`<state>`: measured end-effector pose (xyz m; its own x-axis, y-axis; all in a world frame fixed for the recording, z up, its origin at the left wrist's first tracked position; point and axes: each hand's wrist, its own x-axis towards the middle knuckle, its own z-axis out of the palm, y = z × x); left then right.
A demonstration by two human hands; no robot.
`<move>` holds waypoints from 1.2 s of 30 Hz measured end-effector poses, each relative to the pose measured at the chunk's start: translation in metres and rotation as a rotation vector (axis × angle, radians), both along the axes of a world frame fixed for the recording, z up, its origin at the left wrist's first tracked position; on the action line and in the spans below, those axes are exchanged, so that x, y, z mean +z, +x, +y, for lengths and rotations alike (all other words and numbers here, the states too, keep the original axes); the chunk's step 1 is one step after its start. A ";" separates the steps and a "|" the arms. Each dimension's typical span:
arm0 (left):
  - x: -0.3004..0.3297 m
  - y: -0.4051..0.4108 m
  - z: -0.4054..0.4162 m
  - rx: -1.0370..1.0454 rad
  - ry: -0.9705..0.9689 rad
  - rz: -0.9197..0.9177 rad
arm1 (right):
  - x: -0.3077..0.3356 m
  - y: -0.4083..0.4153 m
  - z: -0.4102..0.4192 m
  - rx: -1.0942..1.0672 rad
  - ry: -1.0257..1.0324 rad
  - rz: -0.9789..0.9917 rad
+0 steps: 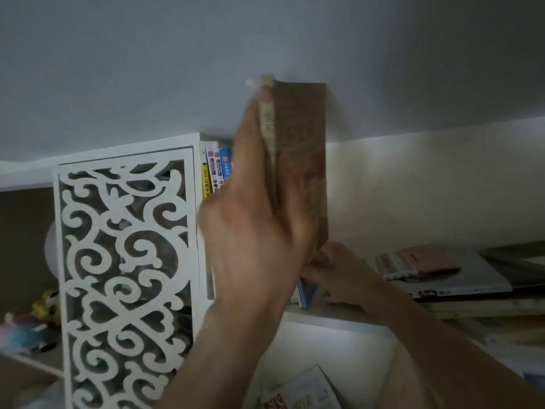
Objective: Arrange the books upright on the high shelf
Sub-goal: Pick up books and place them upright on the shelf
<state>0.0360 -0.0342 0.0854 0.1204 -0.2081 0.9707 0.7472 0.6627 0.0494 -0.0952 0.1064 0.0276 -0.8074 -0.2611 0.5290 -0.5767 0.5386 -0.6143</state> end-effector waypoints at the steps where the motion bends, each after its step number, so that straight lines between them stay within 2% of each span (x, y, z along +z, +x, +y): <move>1: 0.001 -0.008 0.008 -0.022 -0.019 -0.018 | -0.001 0.003 0.003 0.032 -0.001 -0.059; 3: 0.002 -0.027 0.023 -0.011 -0.046 -0.064 | -0.007 0.005 0.010 0.051 -0.120 -0.149; 7: 0.004 -0.079 0.038 0.045 -0.074 -0.195 | -0.018 0.012 0.016 -0.094 -0.684 -0.278; 9: -0.001 -0.102 0.042 0.109 -0.100 -0.288 | -0.014 0.027 0.016 -0.209 -0.839 -0.169; 10: -0.007 -0.113 0.044 0.142 -0.117 -0.335 | -0.010 0.036 0.016 -0.263 -0.840 -0.085; 12: -0.025 -0.128 0.045 0.197 -0.151 -0.440 | -0.007 0.052 0.017 -0.274 -0.694 0.013; 14: -0.046 -0.140 0.047 0.306 -0.224 -0.508 | -0.014 0.075 0.023 -0.280 -0.545 0.025; 17: -0.065 -0.145 0.050 0.431 -0.262 -0.549 | -0.038 0.111 0.049 -0.317 -0.497 -0.001; 19: -0.070 -0.135 0.051 0.572 -0.339 -0.503 | -0.057 0.128 0.076 -0.377 -0.588 -0.073; 20: -0.072 -0.132 0.054 0.564 -0.378 -0.419 | -0.065 0.135 0.090 -0.408 -0.649 -0.106; 22: -0.079 -0.123 0.065 0.363 -0.493 -0.237 | -0.078 0.147 0.116 -0.467 -0.828 -0.132; 23: -0.081 -0.116 0.073 0.220 -0.584 -0.284 | -0.082 0.152 0.125 -0.488 -0.924 -0.132; 24: -0.081 -0.110 0.082 0.140 -0.695 -0.420 | -0.084 0.155 0.132 -0.508 -0.993 -0.122; 26: -0.080 -0.112 0.098 0.202 -0.896 -0.652 | -0.085 0.156 0.143 -0.537 -1.066 -0.103; 27: -0.079 -0.116 0.104 0.258 -0.951 -0.672 | -0.084 0.157 0.147 -0.533 -1.098 -0.100; 29: -0.075 -0.122 0.110 0.288 -0.970 -0.625 | -0.080 0.157 0.154 -0.508 -1.150 -0.079; 33: -0.071 -0.123 0.117 0.395 -1.065 -0.417 | -0.069 0.148 0.155 -0.491 -1.083 -0.025; 36: -0.066 -0.120 0.125 0.378 -1.159 -0.336 | -0.052 0.137 0.151 -0.398 -1.184 -0.077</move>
